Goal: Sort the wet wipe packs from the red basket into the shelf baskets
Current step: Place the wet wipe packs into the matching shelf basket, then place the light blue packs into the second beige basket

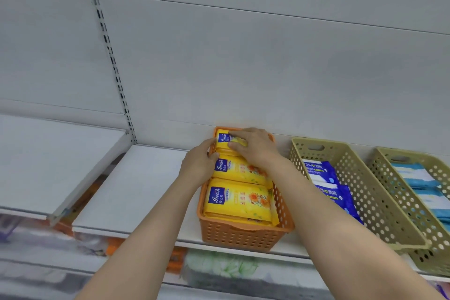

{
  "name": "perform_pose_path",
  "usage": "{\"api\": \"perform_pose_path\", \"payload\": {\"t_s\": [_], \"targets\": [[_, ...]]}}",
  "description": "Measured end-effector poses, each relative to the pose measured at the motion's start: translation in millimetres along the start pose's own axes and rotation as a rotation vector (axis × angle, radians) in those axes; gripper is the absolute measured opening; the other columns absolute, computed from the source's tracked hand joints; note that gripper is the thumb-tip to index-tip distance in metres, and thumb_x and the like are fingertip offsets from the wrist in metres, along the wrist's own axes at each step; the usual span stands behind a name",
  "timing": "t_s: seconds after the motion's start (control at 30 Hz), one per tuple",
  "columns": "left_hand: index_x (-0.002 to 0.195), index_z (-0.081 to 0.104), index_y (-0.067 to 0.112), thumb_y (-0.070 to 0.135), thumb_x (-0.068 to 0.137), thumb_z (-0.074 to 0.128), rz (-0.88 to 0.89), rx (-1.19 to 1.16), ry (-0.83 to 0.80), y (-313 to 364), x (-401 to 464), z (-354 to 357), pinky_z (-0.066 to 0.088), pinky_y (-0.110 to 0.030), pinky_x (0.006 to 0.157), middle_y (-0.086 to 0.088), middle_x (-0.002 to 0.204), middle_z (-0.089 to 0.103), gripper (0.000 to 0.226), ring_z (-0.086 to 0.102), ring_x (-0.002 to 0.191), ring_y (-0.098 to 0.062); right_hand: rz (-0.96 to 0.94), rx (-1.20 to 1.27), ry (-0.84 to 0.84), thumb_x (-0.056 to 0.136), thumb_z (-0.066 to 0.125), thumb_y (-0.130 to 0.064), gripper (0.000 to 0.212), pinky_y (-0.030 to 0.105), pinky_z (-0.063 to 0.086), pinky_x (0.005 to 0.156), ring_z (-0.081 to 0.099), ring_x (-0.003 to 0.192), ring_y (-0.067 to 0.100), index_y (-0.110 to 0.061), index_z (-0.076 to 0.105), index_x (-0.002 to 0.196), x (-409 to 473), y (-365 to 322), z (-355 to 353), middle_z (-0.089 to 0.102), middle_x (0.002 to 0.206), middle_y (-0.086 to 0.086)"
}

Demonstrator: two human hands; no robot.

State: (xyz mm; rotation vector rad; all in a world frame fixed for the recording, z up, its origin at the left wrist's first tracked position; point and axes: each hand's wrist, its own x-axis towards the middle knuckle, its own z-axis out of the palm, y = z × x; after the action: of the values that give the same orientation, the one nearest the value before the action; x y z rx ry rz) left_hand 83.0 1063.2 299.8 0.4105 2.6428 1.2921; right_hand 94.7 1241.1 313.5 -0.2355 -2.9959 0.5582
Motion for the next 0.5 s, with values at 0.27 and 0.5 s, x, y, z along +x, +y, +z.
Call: {"api": "perform_pose_path", "payload": {"t_s": [0.27, 0.5], "targets": [[0.144, 0.042, 0.023, 0.037, 0.099, 0.049, -0.091, -0.008, 0.064, 11, -24, -8, 0.049, -0.038, 0.098, -0.007, 0.132, 0.059, 0.048, 0.058, 0.117, -0.024, -0.044, -0.096, -0.033, 0.099, 0.042, -0.054, 0.053, 0.045, 0.031, 0.112, 0.029, 0.142, 0.027, -0.031, 0.043, 0.147, -4, -6, -14, 0.040, 0.152, 0.007], [0.139, 0.047, 0.019, 0.032, 0.094, 0.060, -0.027, 0.142, 0.346, 2, -63, -79, 0.039, -0.033, 0.098, -0.008, 0.134, 0.054, 0.048, 0.049, 0.124, -0.025, -0.309, -0.192, 0.035, 0.098, 0.053, -0.040, 0.048, 0.040, 0.033, 0.110, 0.030, 0.140, 0.026, -0.025, 0.049, 0.143, -5, -71, -61, 0.045, 0.148, 0.007]]}}
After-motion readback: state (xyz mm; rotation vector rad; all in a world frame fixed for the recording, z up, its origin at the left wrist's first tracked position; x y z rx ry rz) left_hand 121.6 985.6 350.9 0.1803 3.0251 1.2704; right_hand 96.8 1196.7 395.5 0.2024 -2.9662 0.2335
